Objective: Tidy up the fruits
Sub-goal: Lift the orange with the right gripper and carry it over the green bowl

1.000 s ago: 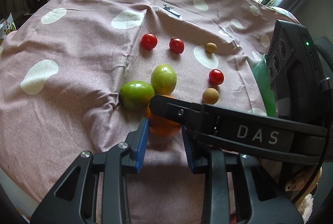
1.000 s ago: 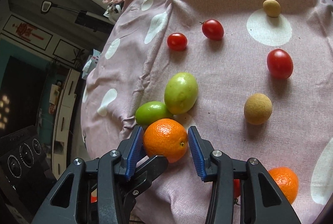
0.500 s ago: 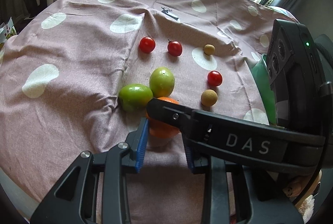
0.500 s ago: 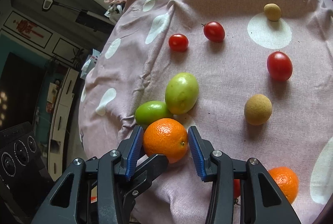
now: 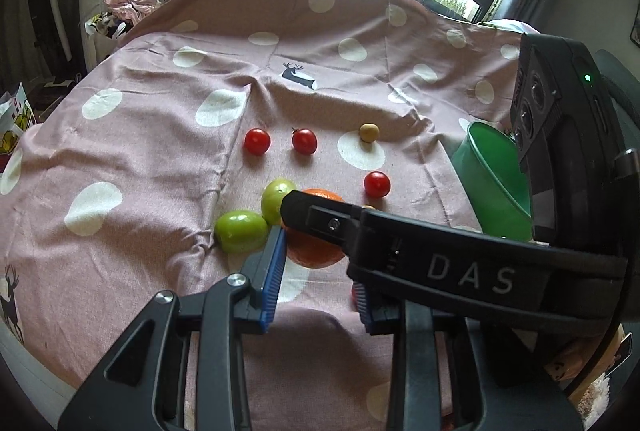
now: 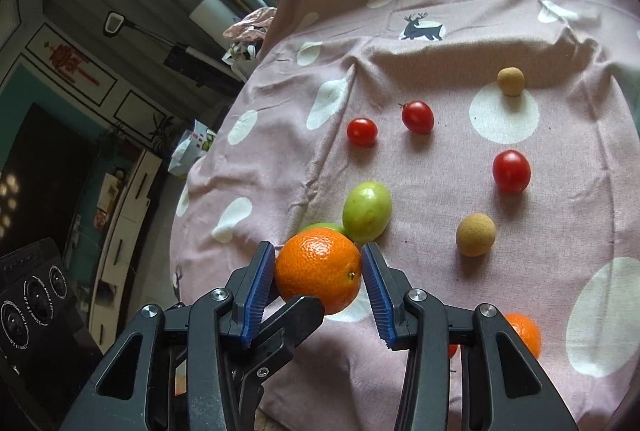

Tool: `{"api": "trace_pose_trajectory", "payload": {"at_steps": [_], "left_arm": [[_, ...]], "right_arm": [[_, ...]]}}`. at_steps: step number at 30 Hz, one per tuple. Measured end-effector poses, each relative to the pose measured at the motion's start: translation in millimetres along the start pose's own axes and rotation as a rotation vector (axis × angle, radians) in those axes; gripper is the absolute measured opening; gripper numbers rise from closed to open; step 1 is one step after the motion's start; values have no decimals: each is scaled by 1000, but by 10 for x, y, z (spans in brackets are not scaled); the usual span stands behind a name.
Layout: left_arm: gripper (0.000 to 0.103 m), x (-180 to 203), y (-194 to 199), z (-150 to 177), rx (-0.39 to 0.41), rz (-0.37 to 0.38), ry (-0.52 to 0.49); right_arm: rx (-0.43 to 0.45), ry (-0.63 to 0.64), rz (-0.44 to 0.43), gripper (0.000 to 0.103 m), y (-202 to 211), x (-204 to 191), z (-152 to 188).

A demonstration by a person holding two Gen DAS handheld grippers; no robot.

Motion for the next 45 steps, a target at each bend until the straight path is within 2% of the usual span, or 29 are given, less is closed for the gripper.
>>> {"api": "trace_pose_trajectory", "payload": {"at_steps": [12, 23, 38, 45], "left_arm": [[31, 468, 134, -209, 75, 52, -106], [31, 1054, 80, -346, 117, 138, -222], [31, 1713, -109, -354, 118, 283, -307], [31, 2003, -242, -299, 92, 343, -338]], "right_arm": [[146, -14, 6, 47, 487, 72, -198], [291, -88, 36, 47, 969, 410, -348], [429, -176, 132, 47, 1493, 916, -389], [468, -236, 183, 47, 1678, 1191, -361]]}}
Point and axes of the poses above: each gripper's, at about its wrist camera, not at the fingertips, and y roughly against the way its jaws point, x to its right, z to its underside, the point moved 3 cm from there along -y, roughly the way its jaws point, and after that the axes turned 10 degrees about x, right-handed, at the moved point
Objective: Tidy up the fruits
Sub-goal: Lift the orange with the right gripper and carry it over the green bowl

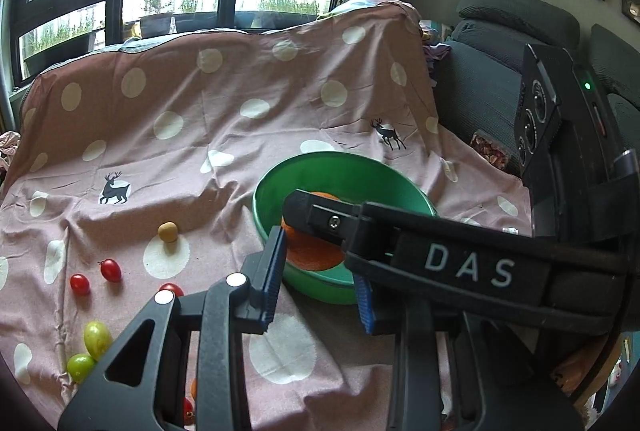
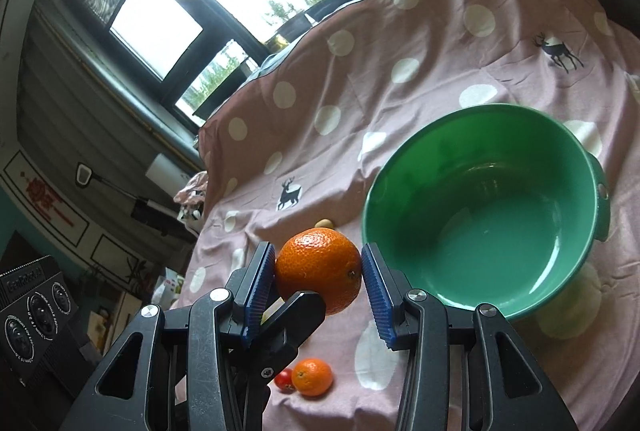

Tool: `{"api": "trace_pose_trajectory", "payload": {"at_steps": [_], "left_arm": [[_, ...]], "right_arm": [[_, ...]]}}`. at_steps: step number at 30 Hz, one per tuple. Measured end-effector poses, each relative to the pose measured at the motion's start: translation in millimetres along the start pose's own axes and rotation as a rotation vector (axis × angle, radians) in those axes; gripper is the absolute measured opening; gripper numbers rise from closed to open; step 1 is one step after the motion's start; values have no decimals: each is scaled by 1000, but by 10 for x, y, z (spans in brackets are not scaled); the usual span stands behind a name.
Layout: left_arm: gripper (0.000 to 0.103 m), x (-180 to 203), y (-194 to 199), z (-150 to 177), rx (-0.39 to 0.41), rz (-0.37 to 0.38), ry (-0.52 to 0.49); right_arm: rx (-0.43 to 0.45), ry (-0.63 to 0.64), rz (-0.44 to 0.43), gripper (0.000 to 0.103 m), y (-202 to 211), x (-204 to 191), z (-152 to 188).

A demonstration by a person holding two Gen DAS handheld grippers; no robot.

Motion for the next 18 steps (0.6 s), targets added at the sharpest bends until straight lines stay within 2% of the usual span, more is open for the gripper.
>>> {"api": "trace_pose_trajectory", "payload": {"at_steps": [18], "left_arm": [[31, 320, -394, 22, -44, 101, -29]], "right_arm": [[48, -57, 105, 47, 168, 448, -117]]}}
Point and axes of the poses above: each gripper's, at about its wrist camera, not at the fingertips, and y roughly against the way its jaws point, x to its right, z to its underside, the point moved 3 cm from there along -y, roughly the way its jaws point, and after that the axes turned 10 degrees about x, right-handed, at the moved point
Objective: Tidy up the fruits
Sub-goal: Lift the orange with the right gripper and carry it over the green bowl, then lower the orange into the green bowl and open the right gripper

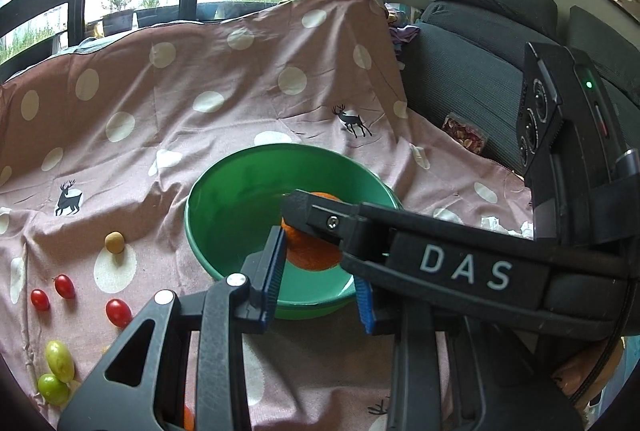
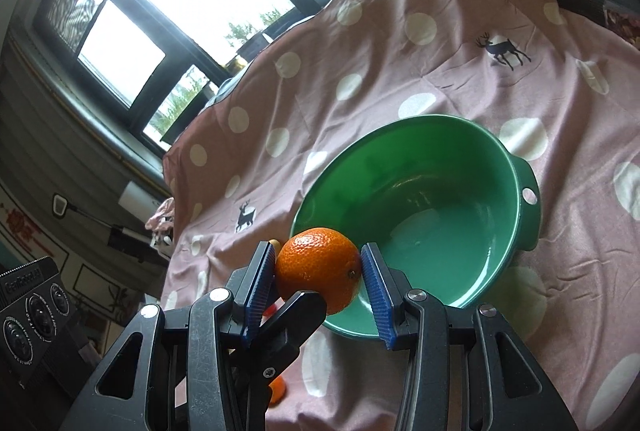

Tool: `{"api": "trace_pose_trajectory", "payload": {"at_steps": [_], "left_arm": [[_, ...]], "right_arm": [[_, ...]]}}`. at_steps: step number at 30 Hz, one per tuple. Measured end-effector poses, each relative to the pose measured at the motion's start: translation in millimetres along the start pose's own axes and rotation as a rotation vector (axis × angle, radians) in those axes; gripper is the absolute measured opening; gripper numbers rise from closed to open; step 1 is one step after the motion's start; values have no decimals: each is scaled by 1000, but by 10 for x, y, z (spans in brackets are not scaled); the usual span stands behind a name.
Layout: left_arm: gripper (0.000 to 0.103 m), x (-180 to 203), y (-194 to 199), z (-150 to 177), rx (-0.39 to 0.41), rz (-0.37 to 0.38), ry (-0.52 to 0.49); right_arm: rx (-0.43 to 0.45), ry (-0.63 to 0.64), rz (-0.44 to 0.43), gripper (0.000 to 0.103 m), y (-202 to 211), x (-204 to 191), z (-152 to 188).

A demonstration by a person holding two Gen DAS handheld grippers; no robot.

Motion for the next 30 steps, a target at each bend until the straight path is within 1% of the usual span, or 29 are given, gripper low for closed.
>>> {"api": "trace_pose_trajectory", "payload": {"at_steps": [7, 13, 30], "left_arm": [[31, 46, -146, 27, -29, 40, -7], [31, 81, -242, 50, -49, 57, -9], [31, 56, -336, 123, -82, 82, 16]], "right_arm": [[2, -17, 53, 47, 11, 123, -17], [-5, -29, 84, 47, -10, 211, -28], [-32, -26, 132, 47, -76, 269, 14]]}}
Point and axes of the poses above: each gripper's, at about its wrist camera, not at the fingertips, and y roughly against the way its jaws point, x to its right, z to its underside, the point moved 3 cm from there along -y, roughly the way its jaws point, and after that the axes turned 10 degrees about x, right-handed, at the moved point
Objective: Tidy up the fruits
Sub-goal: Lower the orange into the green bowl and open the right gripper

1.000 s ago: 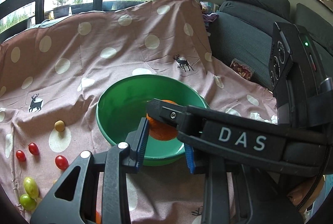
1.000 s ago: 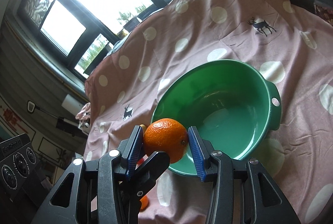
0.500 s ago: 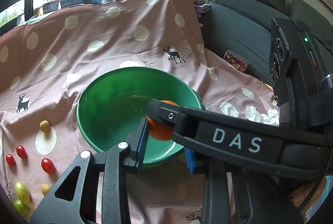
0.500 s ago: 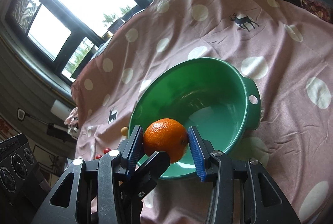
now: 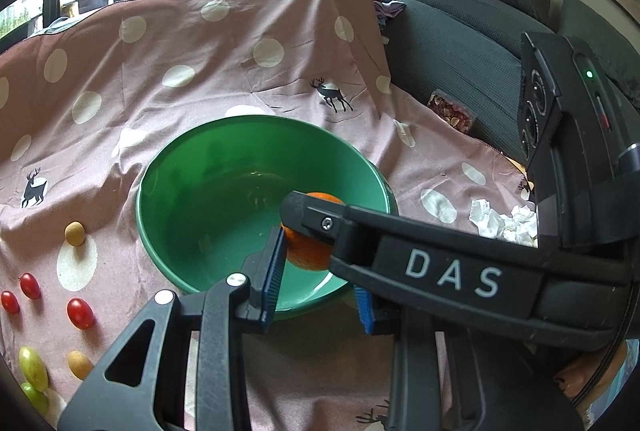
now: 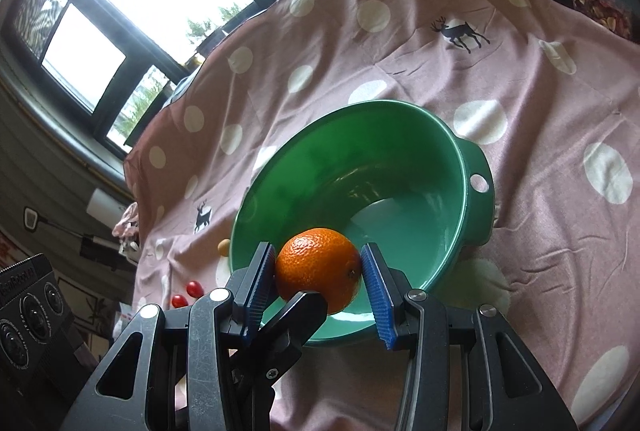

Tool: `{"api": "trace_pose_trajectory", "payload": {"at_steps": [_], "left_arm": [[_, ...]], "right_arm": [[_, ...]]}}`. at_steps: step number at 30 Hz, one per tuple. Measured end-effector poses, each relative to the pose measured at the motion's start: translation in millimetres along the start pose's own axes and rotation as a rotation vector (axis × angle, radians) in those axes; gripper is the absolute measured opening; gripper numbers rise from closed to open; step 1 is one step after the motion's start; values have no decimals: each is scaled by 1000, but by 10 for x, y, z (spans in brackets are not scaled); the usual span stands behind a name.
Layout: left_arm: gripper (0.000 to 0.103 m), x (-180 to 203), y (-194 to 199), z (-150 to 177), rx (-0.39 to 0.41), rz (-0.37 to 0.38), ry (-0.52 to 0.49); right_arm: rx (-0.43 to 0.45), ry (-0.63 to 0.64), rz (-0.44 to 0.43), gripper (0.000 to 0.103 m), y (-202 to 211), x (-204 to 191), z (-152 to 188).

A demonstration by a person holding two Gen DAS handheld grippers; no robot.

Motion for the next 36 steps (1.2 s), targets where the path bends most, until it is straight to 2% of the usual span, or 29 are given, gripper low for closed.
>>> {"api": "trace_pose_trajectory", "payload": {"at_steps": [36], "left_arm": [[29, -25, -130, 70, -34, 39, 34]], "right_arm": [[-20, 40, 83, 47, -36, 49, 24]]}}
Point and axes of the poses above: each gripper's, at about its wrist camera, not at the fingertips, and y roughly against the way its jaws point, x to its right, z to its underside, the point moved 3 cm from there along -y, roughly the way its jaws point, and after that the axes turned 10 degrees about x, right-handed, at the moved point
